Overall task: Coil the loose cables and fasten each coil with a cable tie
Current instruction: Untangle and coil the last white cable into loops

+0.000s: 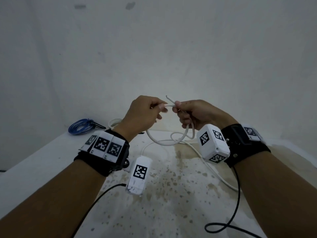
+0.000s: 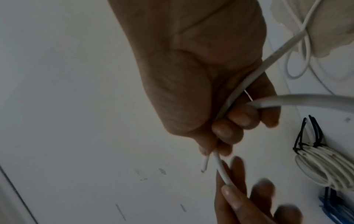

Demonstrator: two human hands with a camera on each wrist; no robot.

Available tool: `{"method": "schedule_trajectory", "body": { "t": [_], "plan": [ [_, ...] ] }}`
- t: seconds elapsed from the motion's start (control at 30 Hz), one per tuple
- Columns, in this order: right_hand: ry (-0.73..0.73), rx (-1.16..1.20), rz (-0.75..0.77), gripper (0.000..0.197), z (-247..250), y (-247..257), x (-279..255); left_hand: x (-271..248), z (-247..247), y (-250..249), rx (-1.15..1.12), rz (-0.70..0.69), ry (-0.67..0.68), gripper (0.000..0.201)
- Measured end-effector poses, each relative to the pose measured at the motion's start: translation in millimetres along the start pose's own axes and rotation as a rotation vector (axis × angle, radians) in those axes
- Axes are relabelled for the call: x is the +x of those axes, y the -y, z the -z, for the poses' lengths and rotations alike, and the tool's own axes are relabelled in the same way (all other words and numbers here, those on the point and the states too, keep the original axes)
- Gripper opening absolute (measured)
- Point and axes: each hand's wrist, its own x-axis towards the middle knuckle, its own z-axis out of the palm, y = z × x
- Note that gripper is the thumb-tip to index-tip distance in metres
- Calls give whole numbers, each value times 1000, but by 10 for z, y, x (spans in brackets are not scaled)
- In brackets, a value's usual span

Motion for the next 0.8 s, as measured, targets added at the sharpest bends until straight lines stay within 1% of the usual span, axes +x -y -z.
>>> {"method": "schedule_trajectory", "body": {
  "t": [0.03,0.07,0.1,0.13,0.17,0.2,0.23,0.27,0.3,0.33,0.37,0.4,0.43,0.47,0.5,0.53,0.57,0.6,0.63,0.67,0.73,0.77,0.8],
  "plan": [
    [-37,33,21,30,-2,30,13,11,-3,61,-39,67,-110,16],
    [-92,78,54,30,-6,66,23,-4,15,140,-54,164,-234,17],
    [-154,135,97,29,-9,103,30,-54,32,213,-59,295,-296,23],
    [-210,200,146,29,-10,145,33,-148,18,238,-100,460,-244,33],
    [-255,267,194,29,-13,189,33,-292,-48,222,-181,626,-79,44],
    [-289,330,233,29,-25,232,35,-464,-154,161,-289,764,176,55],
    [-315,386,262,29,-53,272,34,-627,-286,78,-424,841,440,68],
    [-339,435,280,29,-94,303,30,-736,-427,-21,-595,869,641,80],
    [-362,477,294,29,-136,321,21,-790,-566,-125,-793,851,744,88],
    [-388,506,308,29,-166,321,9,-747,-703,-171,-1005,821,722,92],
    [-416,521,318,29,-182,310,-16,-643,-802,-237,-1198,824,622,92],
    [-446,524,325,29,-178,284,-54,-485,-880,-269,-1358,864,470,90],
    [-477,526,332,29,-149,248,-98,-324,-936,-311,-1469,911,308,84],
    [-511,523,337,30,-99,209,-148,-166,-970,-368,-1551,928,145,72],
    [-549,515,341,30,-36,174,-198,-32,-990,-433,-1589,929,-24,54],
    [-597,511,345,31,43,146,-248,55,-1014,-516,-1604,908,-160,34],
    [-652,517,349,31,138,125,-293,105,-1045,-582,-1587,882,-237,21],
    [-707,542,348,31,238,110,-326,111,-1085,-676,-1569,848,-266,16],
    [-751,585,343,31,338,106,-355,79,-1117,-778,-1532,815,-263,16],
    [-781,643,337,32,427,103,-375,32,-1177,-852,-1499,771,-217,17],
    [-808,748,340,33,562,94,-410,-75,-1290,-953,-1415,707,-142,19],
    [-817,761,349,33,594,79,-423,-113,-1334,-971,-1372,692,-140,18],
    [-819,741,360,33,601,55,-431,-115,-1363,-962,-1328,680,-174,16]
  ]
}}
